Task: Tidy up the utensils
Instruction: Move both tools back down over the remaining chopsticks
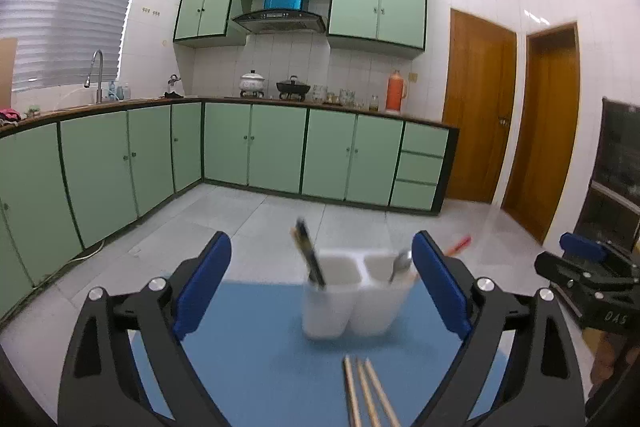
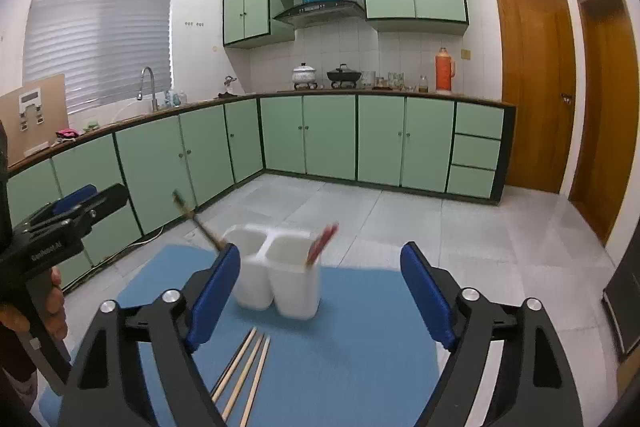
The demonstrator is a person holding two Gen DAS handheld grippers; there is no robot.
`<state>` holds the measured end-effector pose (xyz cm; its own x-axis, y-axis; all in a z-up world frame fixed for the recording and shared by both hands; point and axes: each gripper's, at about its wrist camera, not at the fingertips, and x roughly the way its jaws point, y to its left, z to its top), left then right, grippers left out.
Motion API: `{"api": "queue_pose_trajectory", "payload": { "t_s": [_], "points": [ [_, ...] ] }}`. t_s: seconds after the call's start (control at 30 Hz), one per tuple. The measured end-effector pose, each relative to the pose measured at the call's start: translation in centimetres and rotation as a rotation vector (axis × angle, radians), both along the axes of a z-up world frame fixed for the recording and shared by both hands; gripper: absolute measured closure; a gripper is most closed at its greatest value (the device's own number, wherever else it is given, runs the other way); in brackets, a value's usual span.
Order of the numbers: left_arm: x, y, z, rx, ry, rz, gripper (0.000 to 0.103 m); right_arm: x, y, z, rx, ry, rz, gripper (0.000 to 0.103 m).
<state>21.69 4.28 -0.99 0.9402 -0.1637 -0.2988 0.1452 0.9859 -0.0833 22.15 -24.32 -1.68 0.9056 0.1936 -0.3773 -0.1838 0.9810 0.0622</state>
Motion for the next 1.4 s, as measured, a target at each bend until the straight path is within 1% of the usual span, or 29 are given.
{"api": "queue_pose_trajectory", "payload": {
  "t_s": [0.1,0.13,0.2,0.23,0.3,0.47,0.6,0.67,0.77,0.83,0.93,1.03,1.1,1.13,1.2,1.27,1.33,1.4],
  "points": [
    [-1.7,0.0,-1.7,0.040,0.038,-0.010,0.013,-2.1,0.0,-2.0,-0.001,0.034,-0.008,0.019],
    [-2.4,0.0,-2.6,0.058,0.060,-0.010,0.013,-2.5,0.0,-2.5,0.000,0.045,-0.009,0.019],
    [-3.1,0.2,-3.9,0.065,0.093,-0.012,0.013,-3.2,0.2,-3.7,0.006,0.072,-0.008,0.019],
    [-3.7,0.3,-5.0,0.068,0.125,-0.014,0.013,-3.6,0.3,-4.5,0.013,0.093,-0.007,0.019],
    [-4.3,0.5,-6.4,0.078,0.163,-0.018,0.013,-4.1,0.4,-5.8,0.025,0.124,-0.007,0.019],
    [-5.5,0.7,-10.7,0.129,0.292,-0.030,0.013,-5.8,1.2,-9.3,0.034,0.199,-0.012,0.019],
    [-6.4,1.2,-13.3,0.127,0.379,-0.036,0.013,-7.1,2.3,-12.0,0.032,0.247,-0.005,0.019],
    [-6.7,1.4,-14.2,0.119,0.406,-0.030,0.013,-7.6,2.7,-13.0,0.028,0.262,-0.003,0.019],
    [-7.2,1.7,-15.4,0.115,0.440,-0.020,0.013,-8.2,3.5,-14.1,0.016,0.279,0.001,0.023],
    [-7.3,1.8,-15.8,0.110,0.460,-0.018,0.013,-8.6,3.9,-14.9,0.020,0.296,0.007,0.024],
    [-7.4,2.0,-16.5,0.101,0.492,-0.021,0.013,-8.7,4.5,-15.9,0.025,0.325,0.014,0.029],
    [-7.5,2.1,-17.2,0.099,0.521,-0.025,0.013,-8.9,5.3,-16.5,0.021,0.344,0.022,0.036],
    [-7.6,2.1,-17.5,0.095,0.534,-0.028,0.013,-9.0,5.8,-17.0,0.012,0.359,0.028,0.043],
    [-7.8,2.2,-17.7,0.093,0.541,-0.030,0.015,-9.1,6.2,-17.4,0.003,0.367,0.033,0.045],
    [-7.9,2.3,-18.0,0.091,0.554,-0.030,0.020,-9.3,6.8,-17.9,-0.010,0.383,0.046,0.055],
    [-7.8,2.2,-18.1,0.081,0.565,-0.030,0.020,-9.1,7.1,-18.3,-0.017,0.395,0.052,0.062],
    [-7.8,2.2,-18.2,0.070,0.569,-0.028,0.020,-9.0,7.4,-18.5,-0.021,0.404,0.054,0.064],
    [-7.8,2.2,-18.2,0.068,0.570,-0.030,0.020,-8.8,7.6,-18.8,-0.032,0.413,0.047,0.069]
  ]
}}
